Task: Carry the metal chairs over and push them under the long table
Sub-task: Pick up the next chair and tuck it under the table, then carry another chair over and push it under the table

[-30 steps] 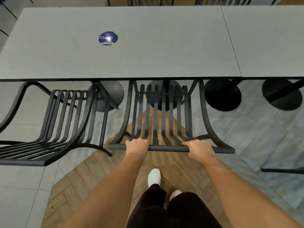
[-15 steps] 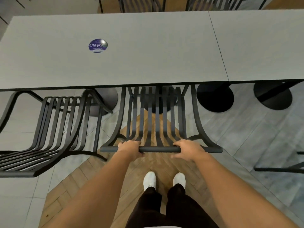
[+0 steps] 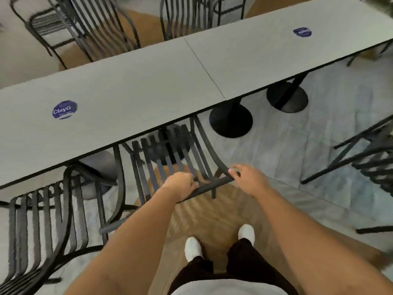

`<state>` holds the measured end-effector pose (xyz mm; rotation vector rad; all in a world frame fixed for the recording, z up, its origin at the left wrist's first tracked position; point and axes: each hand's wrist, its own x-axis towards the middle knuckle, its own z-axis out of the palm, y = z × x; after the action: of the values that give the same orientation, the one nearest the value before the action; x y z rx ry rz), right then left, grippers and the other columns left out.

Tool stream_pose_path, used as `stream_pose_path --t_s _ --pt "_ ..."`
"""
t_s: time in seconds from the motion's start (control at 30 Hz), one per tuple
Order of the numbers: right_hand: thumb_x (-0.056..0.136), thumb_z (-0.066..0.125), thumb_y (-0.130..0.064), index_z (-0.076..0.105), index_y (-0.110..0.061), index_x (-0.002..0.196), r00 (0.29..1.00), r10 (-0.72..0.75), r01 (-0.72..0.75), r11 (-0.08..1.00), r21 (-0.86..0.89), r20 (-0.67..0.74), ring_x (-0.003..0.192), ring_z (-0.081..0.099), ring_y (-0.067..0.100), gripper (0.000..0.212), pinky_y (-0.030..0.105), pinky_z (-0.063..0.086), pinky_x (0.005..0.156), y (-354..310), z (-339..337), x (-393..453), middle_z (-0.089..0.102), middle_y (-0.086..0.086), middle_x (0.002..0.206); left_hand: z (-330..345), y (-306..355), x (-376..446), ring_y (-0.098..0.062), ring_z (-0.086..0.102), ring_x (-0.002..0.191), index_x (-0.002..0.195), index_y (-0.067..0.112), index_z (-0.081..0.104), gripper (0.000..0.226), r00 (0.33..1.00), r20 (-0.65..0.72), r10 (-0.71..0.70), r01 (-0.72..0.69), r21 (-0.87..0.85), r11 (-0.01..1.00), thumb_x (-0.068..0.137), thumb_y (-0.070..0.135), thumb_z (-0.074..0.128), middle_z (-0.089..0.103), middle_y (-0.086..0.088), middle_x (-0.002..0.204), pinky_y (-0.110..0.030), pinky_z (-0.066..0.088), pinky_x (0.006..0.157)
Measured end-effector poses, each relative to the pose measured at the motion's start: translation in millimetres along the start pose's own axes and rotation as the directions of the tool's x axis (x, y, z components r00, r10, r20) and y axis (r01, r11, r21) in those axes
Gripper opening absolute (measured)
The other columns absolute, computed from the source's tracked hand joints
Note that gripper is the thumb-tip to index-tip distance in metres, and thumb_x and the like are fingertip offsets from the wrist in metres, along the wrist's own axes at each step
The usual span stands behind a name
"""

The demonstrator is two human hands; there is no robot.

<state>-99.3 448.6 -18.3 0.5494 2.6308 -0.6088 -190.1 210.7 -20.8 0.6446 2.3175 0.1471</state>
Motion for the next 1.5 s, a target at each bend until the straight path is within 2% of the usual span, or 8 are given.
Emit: stream_pose_path --t_s 0.13,0.3,0.6,0.73,0.97,1.17,1.33,1.5 --pt "0.107 0.036 -0.048 0.047 -0.022 0.150 0.989 0.142 -0.141 0.989 0.035 -0.041 0.129 0.051 0.031 0.052 0.040 0.043 0.104 76.6 -23.6 -18.3 0.052 0.011 0.146 -19.2 91.0 31.0 -0.030 0.062 0.113 0.135 0.017 0.060 0.042 0.988 -0.010 0.157 -0.156 0.051 0.986 0.108 0.042 0.041 0.067 -0.009 0.126 -0.044 0.053 0.093" --pt "0.106 0.036 -0.048 0.046 -0.024 0.147 0.955 0.295 -0.290 0.951 0.107 -0.032 0.124 0.053 0.030 0.048 0.038 0.043 0.098 196.9 -47.6 -57.7 0.054 0.011 0.140 -15.3 226.4 71.0 -0.032 0.061 0.117 0.145 0.021 0.051 0.049 0.962 0.063 0.267 -0.274 0.169 0.947 0.108 0.048 0.038 0.064 -0.009 0.134 -0.046 0.050 0.099" --pt "0.106 0.037 -0.048 0.044 -0.023 0.150 0.847 0.526 -0.494 0.832 0.254 -0.078 0.130 0.050 0.030 0.051 0.044 0.042 0.106 410.5 -115.2 -127.9 0.050 0.010 0.146 26.5 469.8 115.7 -0.026 0.056 0.126 0.147 0.020 0.052 0.047 0.867 0.153 0.473 -0.497 0.229 0.837 0.108 0.045 0.038 0.059 -0.005 0.142 -0.035 0.044 0.100" --pt "0.105 0.038 -0.050 0.045 -0.023 0.149 0.804 0.587 -0.549 0.795 0.259 -0.097 0.126 0.054 0.032 0.051 0.047 0.046 0.103 481.8 -142.7 -157.6 0.053 0.010 0.143 47.9 553.2 129.9 -0.027 0.057 0.124 0.144 0.019 0.055 0.046 0.815 0.189 0.549 -0.580 0.232 0.781 0.108 0.043 0.040 0.060 -0.008 0.141 -0.039 0.045 0.105" --pt "0.106 0.040 -0.046 0.044 -0.021 0.150 0.705 0.701 -0.626 0.688 0.367 -0.111 0.133 0.048 0.034 0.051 0.046 0.042 0.106 570.0 -177.9 -193.3 0.049 0.012 0.147 69.9 665.8 159.4 -0.028 0.062 0.110 0.129 0.016 0.065 0.038 0.719 0.270 0.641 -0.695 0.296 0.655 0.108 0.037 0.041 0.068 -0.007 0.124 -0.041 0.051 0.096" --pt "0.105 0.044 -0.049 0.043 -0.023 0.151 0.647 0.756 -0.658 0.622 0.423 -0.105 0.136 0.047 0.033 0.053 0.047 0.041 0.109 630.4 -199.5 -195.1 0.047 0.011 0.151 82.1 744.3 199.5 -0.026 0.061 0.113 0.138 0.018 0.061 0.038 0.664 0.284 0.692 -0.746 0.308 0.590 0.108 0.031 0.041 0.066 -0.006 0.127 -0.036 0.049 0.095" --pt "0.100 0.050 -0.054 0.047 -0.028 0.145 0.610 0.787 -0.687 0.583 0.434 -0.091 0.127 0.055 0.033 0.052 0.050 0.049 0.103 683.6 -225.4 -180.4 0.053 0.009 0.145 84.7 801.0 245.8 -0.029 0.058 0.119 0.139 0.019 0.061 0.039 0.628 0.279 0.726 -0.772 0.342 0.536 0.106 0.030 0.043 0.062 -0.009 0.135 -0.043 0.051 0.096" --pt "0.097 0.057 -0.054 0.043 -0.028 0.149 0.603 0.797 -0.710 0.561 0.425 -0.045 0.128 0.054 0.032 0.060 0.051 0.048 0.105 727.7 -259.1 -157.8 0.052 0.007 0.146 79.4 851.2 291.1 -0.026 0.047 0.132 0.149 0.020 0.050 0.046 0.580 0.305 0.755 -0.805 0.353 0.476 0.105 0.031 0.046 0.050 -0.004 0.147 -0.043 0.043 0.109"
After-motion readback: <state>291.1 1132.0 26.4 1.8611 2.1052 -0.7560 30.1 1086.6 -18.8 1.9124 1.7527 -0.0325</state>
